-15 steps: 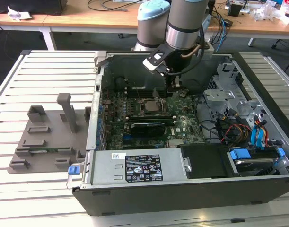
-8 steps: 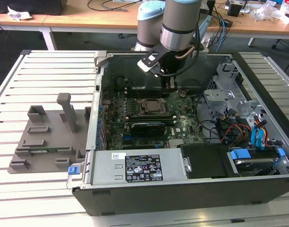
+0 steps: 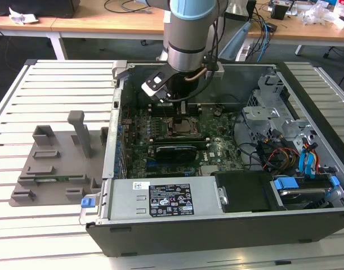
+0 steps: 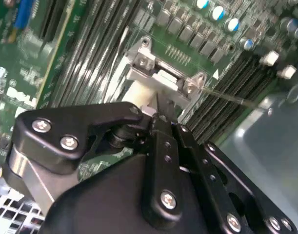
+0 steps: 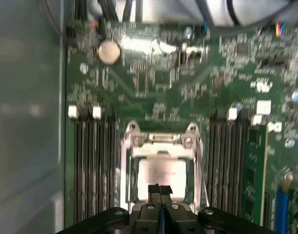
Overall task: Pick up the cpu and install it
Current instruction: 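Close the cpu cover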
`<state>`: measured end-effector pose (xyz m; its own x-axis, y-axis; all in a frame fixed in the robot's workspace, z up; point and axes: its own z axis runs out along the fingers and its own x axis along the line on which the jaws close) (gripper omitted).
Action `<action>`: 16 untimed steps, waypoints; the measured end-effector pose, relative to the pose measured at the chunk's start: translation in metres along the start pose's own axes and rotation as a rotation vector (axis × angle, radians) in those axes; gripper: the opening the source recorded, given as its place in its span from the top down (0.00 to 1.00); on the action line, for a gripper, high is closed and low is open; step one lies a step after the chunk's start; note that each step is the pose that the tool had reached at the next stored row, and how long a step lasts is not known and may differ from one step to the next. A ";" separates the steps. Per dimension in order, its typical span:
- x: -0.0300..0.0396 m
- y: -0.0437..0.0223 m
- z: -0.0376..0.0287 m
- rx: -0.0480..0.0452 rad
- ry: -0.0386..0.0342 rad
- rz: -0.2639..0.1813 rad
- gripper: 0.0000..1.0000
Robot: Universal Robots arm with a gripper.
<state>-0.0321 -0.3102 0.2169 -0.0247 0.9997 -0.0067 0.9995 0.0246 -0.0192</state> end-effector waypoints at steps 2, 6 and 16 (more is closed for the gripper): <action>0.0003 -0.0091 0.0079 -0.0001 0.0001 0.000 0.89; 0.0003 -0.0100 0.0109 0.0000 0.0000 0.000 0.89; -0.0002 0.0082 0.0070 0.0000 0.0000 -0.001 0.89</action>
<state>-0.0241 -0.3103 0.2097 -0.0254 0.9997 -0.0067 0.9995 0.0253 -0.0192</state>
